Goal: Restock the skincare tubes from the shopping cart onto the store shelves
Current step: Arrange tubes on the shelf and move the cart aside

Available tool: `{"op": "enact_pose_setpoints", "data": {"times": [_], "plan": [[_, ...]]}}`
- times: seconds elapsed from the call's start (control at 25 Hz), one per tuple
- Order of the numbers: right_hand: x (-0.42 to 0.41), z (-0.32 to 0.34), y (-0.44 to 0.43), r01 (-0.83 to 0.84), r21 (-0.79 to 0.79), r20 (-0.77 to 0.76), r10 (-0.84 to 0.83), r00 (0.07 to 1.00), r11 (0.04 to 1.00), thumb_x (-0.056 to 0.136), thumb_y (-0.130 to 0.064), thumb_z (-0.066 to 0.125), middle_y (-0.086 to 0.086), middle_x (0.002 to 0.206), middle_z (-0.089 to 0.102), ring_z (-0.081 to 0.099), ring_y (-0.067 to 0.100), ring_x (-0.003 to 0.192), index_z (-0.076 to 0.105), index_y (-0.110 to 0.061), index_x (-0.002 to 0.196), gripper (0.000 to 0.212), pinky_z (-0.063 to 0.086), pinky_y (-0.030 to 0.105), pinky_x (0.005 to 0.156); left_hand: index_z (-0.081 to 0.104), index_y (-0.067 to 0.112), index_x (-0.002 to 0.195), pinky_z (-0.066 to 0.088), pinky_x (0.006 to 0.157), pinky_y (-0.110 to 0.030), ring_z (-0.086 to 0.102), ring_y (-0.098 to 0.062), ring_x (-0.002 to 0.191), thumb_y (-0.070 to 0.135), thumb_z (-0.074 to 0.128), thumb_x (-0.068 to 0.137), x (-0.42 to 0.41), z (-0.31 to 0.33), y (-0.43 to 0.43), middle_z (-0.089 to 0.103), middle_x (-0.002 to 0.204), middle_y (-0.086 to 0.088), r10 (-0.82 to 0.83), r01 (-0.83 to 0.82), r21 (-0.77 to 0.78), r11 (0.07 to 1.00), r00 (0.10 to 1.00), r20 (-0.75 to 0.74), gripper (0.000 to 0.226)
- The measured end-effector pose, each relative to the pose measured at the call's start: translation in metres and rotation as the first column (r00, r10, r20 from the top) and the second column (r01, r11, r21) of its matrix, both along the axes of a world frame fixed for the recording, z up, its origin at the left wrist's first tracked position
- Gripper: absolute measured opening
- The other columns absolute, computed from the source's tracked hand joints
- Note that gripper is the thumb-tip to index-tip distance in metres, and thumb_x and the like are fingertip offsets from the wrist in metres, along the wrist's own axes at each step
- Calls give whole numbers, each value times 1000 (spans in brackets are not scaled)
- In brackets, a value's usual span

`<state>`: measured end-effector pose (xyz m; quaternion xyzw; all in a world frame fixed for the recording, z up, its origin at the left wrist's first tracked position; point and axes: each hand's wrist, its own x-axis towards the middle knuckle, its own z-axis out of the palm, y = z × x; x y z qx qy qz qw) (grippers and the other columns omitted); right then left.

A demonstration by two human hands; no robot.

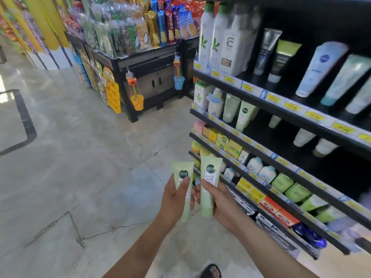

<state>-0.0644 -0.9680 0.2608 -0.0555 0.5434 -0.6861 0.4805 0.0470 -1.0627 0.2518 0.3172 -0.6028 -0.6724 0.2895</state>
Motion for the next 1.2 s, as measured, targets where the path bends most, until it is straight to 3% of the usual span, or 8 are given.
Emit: {"op": "enact_pose_setpoints", "data": {"times": [0.12,0.2,0.32,0.6,0.72,0.8,0.96,1.2], "plan": [[-42,0,-5,85,-22,-1,-85,996,996,92,-17,70,14,88,69,64,26,75,68,-8,100,11,51,46,85,62,17,95,48,48,-34,58,-26,51,33,55,107,-47,5,-10,65,68,-14,-72,73,-11,997,997,19,21],[-70,2,-6,125,-40,-6,-126,992,991,94,-15,67,15,87,69,66,24,71,66,-5,103,14,55,39,74,62,10,104,49,49,-35,58,-27,52,40,56,103,-78,6,-18,65,72,-22,-112,113,-12,994,993,20,30],[-102,6,-5,194,-53,3,-194,981,980,98,-11,63,16,83,68,65,23,67,64,-1,104,11,57,35,61,61,10,106,50,51,-35,60,-26,52,38,55,106,-119,4,-24,67,71,-16,-169,170,-24,985,985,33,29],[-156,-1,1,367,-6,12,-367,930,930,97,-7,60,15,85,67,64,28,73,58,-6,109,12,54,46,79,54,0,102,49,50,-34,59,-27,53,42,56,102,-190,2,-37,64,69,-13,-325,325,13,946,945,37,43],[-174,-11,0,435,4,-12,-435,900,900,97,-6,56,15,99,71,68,36,91,62,-13,116,22,53,51,90,53,-3,105,50,48,-35,57,-28,52,39,55,104,-213,0,-50,63,68,-14,-396,395,27,918,918,24,41],[-185,-12,-5,461,48,-149,-450,880,886,97,-11,61,9,113,74,69,33,105,66,-21,118,25,55,50,93,52,-1,106,51,48,-35,57,-28,52,37,54,105,-228,2,-64,63,67,-14,-436,436,13,900,899,34,39],[-211,1,-14,520,140,-506,-391,769,843,95,-16,70,-10,108,76,70,10,104,70,-26,110,18,56,30,85,53,0,107,50,50,-37,56,-31,51,38,54,105,-256,-1,-95,63,68,-14,-504,504,8,863,863,36,38],[-239,7,-35,578,135,-776,-277,567,805,92,-17,75,-13,113,71,68,2,101,70,-36,111,27,55,21,85,51,4,102,50,48,-35,55,-27,49,38,57,101,-278,-2,-133,62,65,-7,-581,580,47,813,814,2,35]]}}
